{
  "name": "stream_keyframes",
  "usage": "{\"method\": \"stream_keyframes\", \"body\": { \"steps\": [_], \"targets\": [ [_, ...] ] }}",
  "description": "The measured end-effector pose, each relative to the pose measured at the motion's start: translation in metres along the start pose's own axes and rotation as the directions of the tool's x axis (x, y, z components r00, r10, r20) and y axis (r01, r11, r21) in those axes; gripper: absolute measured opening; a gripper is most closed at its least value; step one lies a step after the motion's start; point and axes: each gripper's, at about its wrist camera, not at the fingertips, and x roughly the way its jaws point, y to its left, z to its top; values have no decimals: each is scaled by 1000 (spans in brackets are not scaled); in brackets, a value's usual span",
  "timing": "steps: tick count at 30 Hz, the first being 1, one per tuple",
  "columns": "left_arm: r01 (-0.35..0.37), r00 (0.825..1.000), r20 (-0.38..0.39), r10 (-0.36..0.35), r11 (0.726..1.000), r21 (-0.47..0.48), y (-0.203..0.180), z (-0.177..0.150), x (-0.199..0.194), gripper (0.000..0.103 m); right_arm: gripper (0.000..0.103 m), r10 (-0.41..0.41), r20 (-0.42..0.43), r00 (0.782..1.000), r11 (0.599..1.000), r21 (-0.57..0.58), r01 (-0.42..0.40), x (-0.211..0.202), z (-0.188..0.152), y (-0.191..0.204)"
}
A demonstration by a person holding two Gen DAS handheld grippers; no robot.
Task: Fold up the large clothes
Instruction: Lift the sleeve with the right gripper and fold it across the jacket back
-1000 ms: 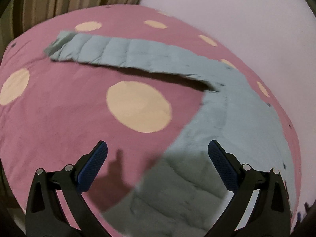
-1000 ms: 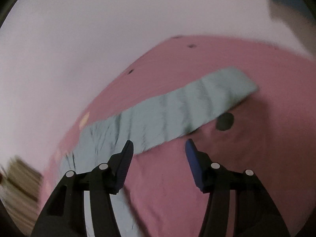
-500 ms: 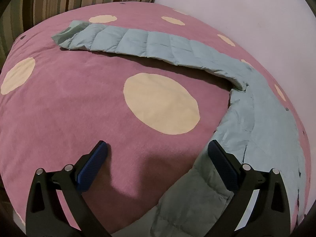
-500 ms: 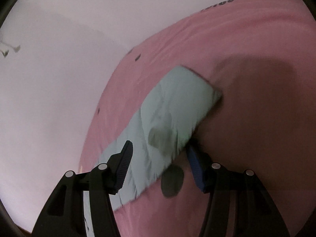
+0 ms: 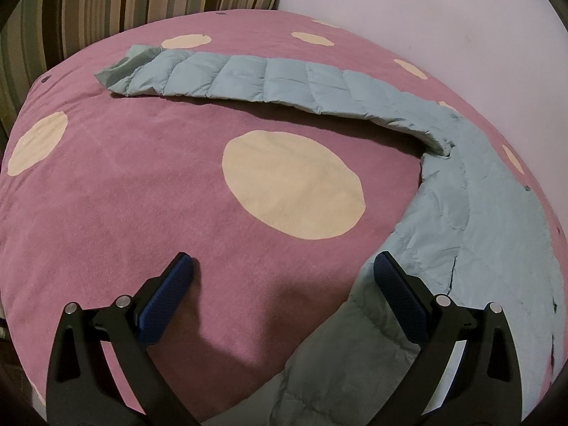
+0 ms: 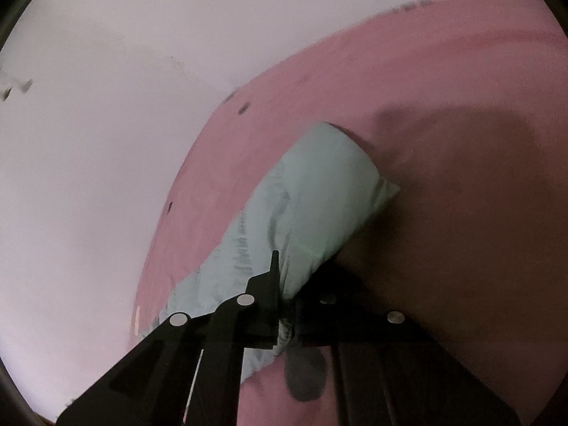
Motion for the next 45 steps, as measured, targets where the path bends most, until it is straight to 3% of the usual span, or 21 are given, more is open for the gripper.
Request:
{"method": "stream_keyframes", "body": {
  "steps": [6,9,15,21,30,33,38,41,43,45],
  "targets": [
    [-19,1000,-6,20,1000,12,-3,0,2,101,5,83,19,996,972,-223,-76,-22,-24,80],
    [-37,999,-13,38,999,24,-5,0,4,101,5,140,-22,990,927,-350,-139,-24,-52,135],
    [-52,998,-19,53,998,35,-6,0,5,101,5,227,-196,954,796,-528,-297,0,-139,247],
    [-64,998,-25,65,997,44,-8,-1,6,101,5,211,-356,910,655,-639,-402,28,-237,321],
    [-70,997,-27,71,996,49,-9,-1,7,101,5,85,-489,868,447,-760,-472,45,-377,354],
    [-71,997,-28,72,996,50,-9,-2,7,101,5,21,-511,860,398,-784,-476,52,-418,356],
    [-76,997,-29,77,996,53,-9,-2,8,101,5,-69,-527,847,341,-810,-476,61,-457,350],
    [-79,996,-30,81,995,56,-9,-2,9,101,10,-96,-540,836,323,-811,-487,58,-469,348],
    [-81,996,-31,83,995,58,-9,-2,9,101,21,-107,-545,832,308,-813,-494,58,-472,348],
    [-83,996,-31,85,995,60,-9,-2,9,101,34,-99,-575,812,310,-793,-524,51,-471,348]
  ]
}}
